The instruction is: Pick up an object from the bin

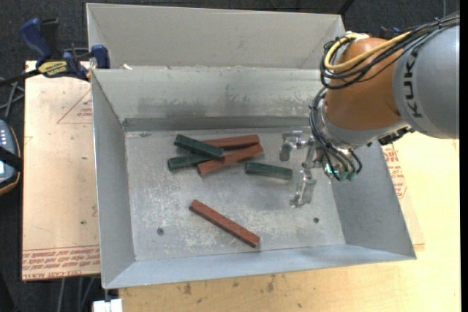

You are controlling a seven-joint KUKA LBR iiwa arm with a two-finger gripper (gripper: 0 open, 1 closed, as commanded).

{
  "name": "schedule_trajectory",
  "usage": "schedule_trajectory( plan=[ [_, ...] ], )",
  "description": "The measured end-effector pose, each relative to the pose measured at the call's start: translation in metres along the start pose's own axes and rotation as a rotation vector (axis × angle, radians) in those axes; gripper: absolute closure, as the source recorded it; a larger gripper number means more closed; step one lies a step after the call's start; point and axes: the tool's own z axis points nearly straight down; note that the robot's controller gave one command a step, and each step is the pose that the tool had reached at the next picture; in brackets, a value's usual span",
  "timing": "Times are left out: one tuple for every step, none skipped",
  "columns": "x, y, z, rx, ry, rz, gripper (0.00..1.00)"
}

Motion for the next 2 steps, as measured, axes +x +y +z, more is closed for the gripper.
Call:
schedule_trajectory(
  plan=[
    [-0.0019, 0.0000, -0.0039, 0.000, -0.007, -0.001, 0.00],
    [-0.0035, 0.0003, -0.0024, 0.001, -0.009, 0.002, 0.00]
  ],
)
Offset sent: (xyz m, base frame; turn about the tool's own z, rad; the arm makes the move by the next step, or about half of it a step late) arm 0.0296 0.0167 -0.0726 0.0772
